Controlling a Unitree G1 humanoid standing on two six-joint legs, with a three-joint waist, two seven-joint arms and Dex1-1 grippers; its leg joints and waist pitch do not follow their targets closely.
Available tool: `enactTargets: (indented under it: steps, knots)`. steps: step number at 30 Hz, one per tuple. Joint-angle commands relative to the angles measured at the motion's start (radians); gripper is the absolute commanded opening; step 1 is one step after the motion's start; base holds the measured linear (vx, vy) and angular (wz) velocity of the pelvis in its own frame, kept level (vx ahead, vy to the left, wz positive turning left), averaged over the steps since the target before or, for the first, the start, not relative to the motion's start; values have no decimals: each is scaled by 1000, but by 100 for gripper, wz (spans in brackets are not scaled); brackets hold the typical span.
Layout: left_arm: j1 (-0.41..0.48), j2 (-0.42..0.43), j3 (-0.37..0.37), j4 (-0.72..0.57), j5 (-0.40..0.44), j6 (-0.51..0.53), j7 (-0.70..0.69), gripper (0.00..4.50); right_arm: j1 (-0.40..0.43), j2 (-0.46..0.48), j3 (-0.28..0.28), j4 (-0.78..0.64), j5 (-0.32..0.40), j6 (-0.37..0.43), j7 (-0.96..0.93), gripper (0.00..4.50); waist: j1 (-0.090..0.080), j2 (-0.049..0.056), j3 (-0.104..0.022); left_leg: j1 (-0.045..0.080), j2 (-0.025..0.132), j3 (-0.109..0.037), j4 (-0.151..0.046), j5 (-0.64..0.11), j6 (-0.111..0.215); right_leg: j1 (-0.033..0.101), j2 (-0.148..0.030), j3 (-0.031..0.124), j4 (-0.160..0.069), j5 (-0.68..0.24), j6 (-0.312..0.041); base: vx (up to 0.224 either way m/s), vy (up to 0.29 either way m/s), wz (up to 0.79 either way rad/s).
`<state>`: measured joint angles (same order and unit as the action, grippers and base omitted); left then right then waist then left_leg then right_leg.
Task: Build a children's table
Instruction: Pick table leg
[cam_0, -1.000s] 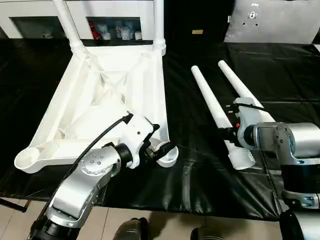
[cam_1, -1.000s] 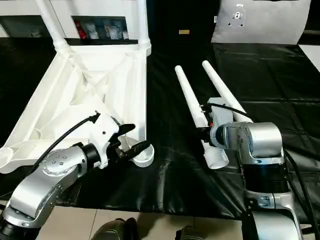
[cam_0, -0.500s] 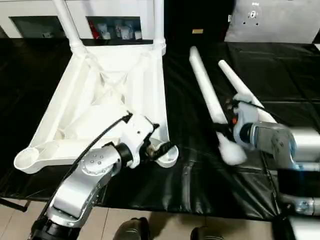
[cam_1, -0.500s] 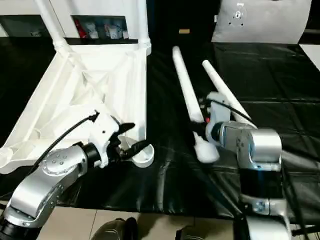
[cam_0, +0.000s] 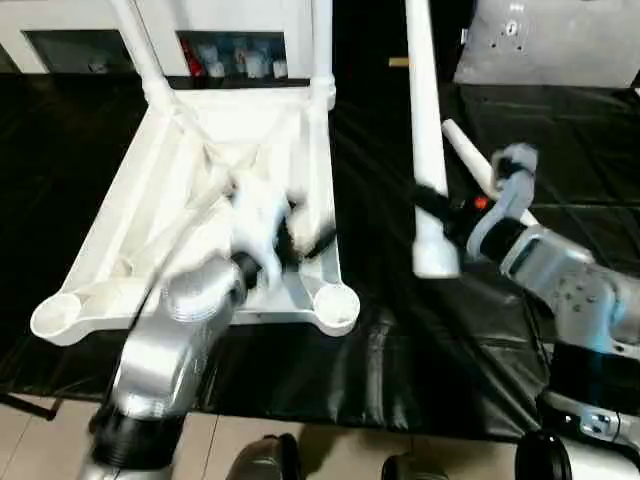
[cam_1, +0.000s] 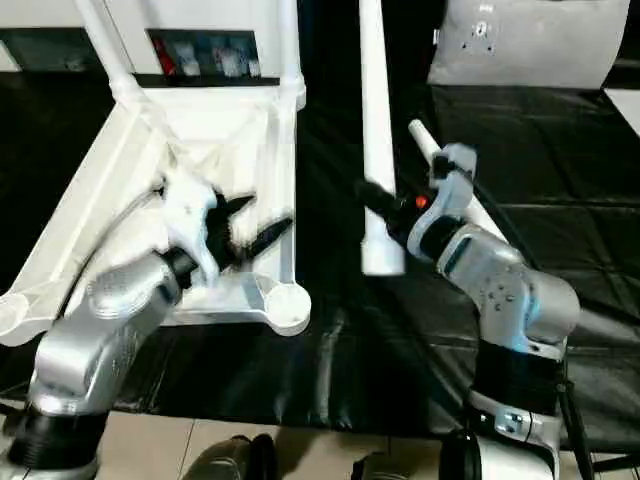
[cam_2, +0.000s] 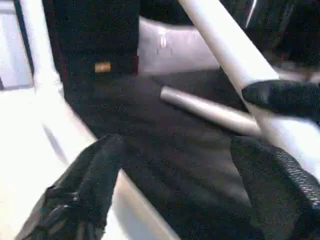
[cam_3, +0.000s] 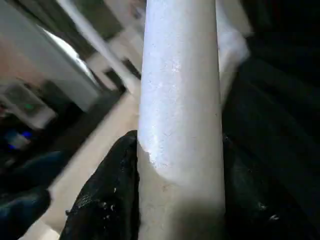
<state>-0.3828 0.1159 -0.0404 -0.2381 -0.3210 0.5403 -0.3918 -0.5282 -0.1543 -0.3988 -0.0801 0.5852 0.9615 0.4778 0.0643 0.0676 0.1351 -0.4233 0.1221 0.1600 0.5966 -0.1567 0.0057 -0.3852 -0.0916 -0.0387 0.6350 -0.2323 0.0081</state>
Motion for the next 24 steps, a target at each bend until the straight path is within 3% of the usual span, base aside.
enactTargets:
  steps: [1, 2, 4, 6, 9, 13, 19, 24]
  knots:
    - [-45, -34, 53, 25, -62, 11, 23, 425, 15, 2, -19, -39, 59, -8, 50, 186, 6, -27, -95, 30, 86, -25, -61, -82, 86, 41, -69, 37, -67, 35, -292, 0, 0, 0]
    - [-65, -49, 71, 41, -80, 10, 30, 425, 17, 4, -24, -46, 73, -5, 63, 186, 9, -33, -96, 30, 84, -24, -59, -76, 96, 41, -68, 36, -68, 33, -298, 0, 0, 0]
    - [-99, -79, 102, 70, -119, 10, 39, 433, 20, 6, -31, -57, 103, 2, 83, 186, 12, -28, -95, 29, 85, -26, -59, -81, 101, 39, -68, 35, -68, 4, -295, 0, 0, 0]
    - [-136, -112, 130, 93, -167, 14, 46, 442, 27, 3, -30, -67, 127, 2, 101, 186, 16, -30, -94, 29, 85, -26, -59, -89, 98, 40, -70, 35, -71, -26, -288, 0, 0, 0]
    - [-177, -156, 152, 115, -221, 16, 55, 450, 38, -4, -20, -77, 153, -3, 121, 186, 19, -35, -99, 29, 85, -25, -57, -80, 99, 41, -70, 34, -72, -33, -279, 0, 0, 0]
    - [-221, -208, 155, 146, -261, 18, 54, 450, 48, -8, -9, -91, 179, -9, 135, 186, 29, -34, -101, 28, 87, -25, -55, -63, 106, 39, -71, 35, -71, -23, -275, 0, 0, 0]
    - [-253, -234, 140, 180, -277, 18, 39, 450, 65, -4, 13, -122, 183, -30, 142, 186, 32, -30, -106, 27, 86, -26, -54, -64, 105, 40, -70, 33, -71, -17, -265, 0, 0, 0]
    - [-275, -243, 129, 206, -287, 20, 27, 450, 99, -25, 99, -175, 127, -101, 171, 186, 36, -28, -107, 25, 88, -28, -53, -65, 100, 41, -72, 33, -70, -4, -260, 0, 0, 0]
